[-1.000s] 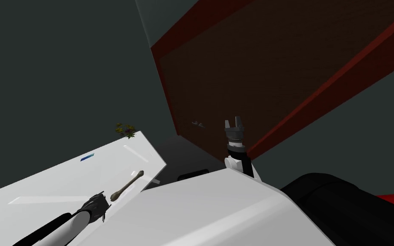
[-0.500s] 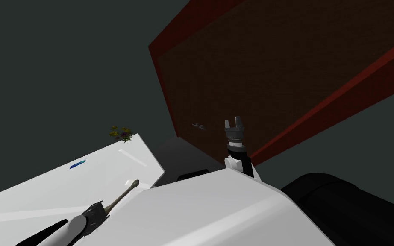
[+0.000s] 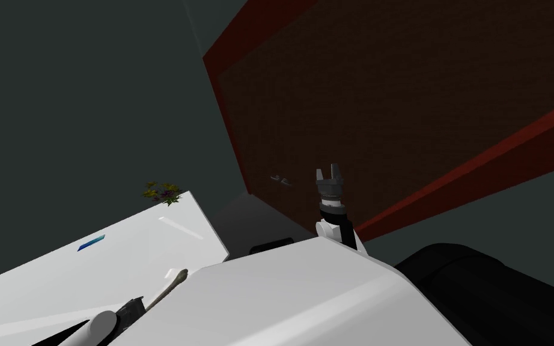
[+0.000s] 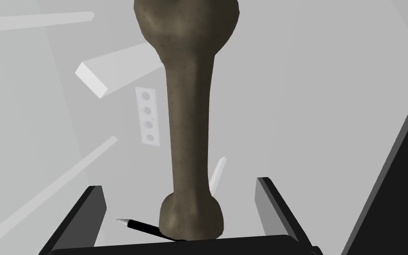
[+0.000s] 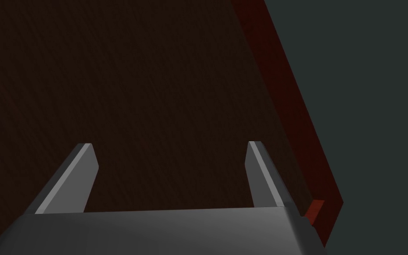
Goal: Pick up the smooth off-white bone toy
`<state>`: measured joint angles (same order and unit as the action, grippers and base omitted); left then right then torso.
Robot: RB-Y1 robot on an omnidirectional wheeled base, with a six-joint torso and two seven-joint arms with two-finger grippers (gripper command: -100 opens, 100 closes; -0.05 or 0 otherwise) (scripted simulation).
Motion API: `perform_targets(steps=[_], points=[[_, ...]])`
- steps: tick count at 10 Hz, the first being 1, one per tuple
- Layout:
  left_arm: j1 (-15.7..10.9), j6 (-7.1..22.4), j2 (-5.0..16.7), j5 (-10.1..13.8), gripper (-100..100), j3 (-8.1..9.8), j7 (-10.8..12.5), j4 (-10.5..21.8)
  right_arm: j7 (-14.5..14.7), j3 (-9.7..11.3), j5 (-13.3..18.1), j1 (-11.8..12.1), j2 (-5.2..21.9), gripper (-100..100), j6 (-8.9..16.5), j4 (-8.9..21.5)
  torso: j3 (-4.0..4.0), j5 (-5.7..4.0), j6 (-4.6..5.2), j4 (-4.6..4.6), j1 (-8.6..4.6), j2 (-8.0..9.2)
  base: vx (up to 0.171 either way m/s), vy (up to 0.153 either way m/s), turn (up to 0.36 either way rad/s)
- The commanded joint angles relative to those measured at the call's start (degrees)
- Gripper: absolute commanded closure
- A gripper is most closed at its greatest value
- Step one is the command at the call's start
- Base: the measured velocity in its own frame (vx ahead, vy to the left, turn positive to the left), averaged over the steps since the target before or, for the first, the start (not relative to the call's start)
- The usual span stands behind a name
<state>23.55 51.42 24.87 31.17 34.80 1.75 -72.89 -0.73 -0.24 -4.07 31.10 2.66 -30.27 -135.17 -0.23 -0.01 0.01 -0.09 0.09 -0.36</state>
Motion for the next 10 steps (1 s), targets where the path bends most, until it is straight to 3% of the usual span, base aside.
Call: perform_targets(steps=[1,2,3,4,6,7,8,10], points=[[-0.3,0.5,0.1,0.5,-100,-0.12,-0.3,1.9,0.0,0.0,0.0,0.0,0.0,0,0.0,0.0,0.00,0.00,0.00,0.00,0.00,0.00,0.074,0.025,-0.015],[-0.2,0.5,0.1,0.3,-100,-0.04,-0.1,1.1,0.0,0.0,0.0,0.0,0.0,0,0.0,0.0,0.04,0.00,0.00,0.02,0.03,0.08,0.031,0.014,-0.005],[-0.2,0.6,0.1,0.4,0,-0.05,-0.2,1.2,0.0,0.0,0.0,0.0,0.0,0,0.0,0.0,0.12,0.00,-0.01,0.05,-0.01,0.22,0.007,0.003,0.000],[-1.0,-1.1,-0.4,-0.3,-100,-0.75,-0.1,2.8,0.0,0.0,0.0,0.0,0.0,0,0.0,0.0,0.19,-0.01,-0.01,0.07,-0.05,0.33,0.006,0.029,0.010],[-1.9,-2.7,-1.0,-1.0,-100,-1.44,0.0,4.5,0.0,0.0,0.0,0.0,0.0,0,0.0,0.0,0.22,0.02,-0.01,0.08,0.10,0.38,0.001,0.050,0.004],[-1.6,-2.0,-0.8,-0.8,-100,-1.22,0.0,3.9,0.0,0.0,0.0,0.0,0.0,0,0.0,0.0,0.23,0.03,-0.01,0.09,0.12,0.40,0.000,0.023,-0.003],[-1.7,-2.2,-0.8,-0.9,100,-1.26,0.0,4.0,0.0,0.0,0.0,0.0,0.0,0,0.0,0.0,0.23,0.01,-0.01,0.09,0.04,0.40,0.000,0.000,0.000],[-1.6,-2.2,-0.8,-0.9,100,-1.27,0.0,4.0,0.0,0.0,0.0,0.0,0.0,0,0.0,0.0,0.23,-0.01,0.00,0.10,-0.02,0.39,0.000,0.000,0.000]])
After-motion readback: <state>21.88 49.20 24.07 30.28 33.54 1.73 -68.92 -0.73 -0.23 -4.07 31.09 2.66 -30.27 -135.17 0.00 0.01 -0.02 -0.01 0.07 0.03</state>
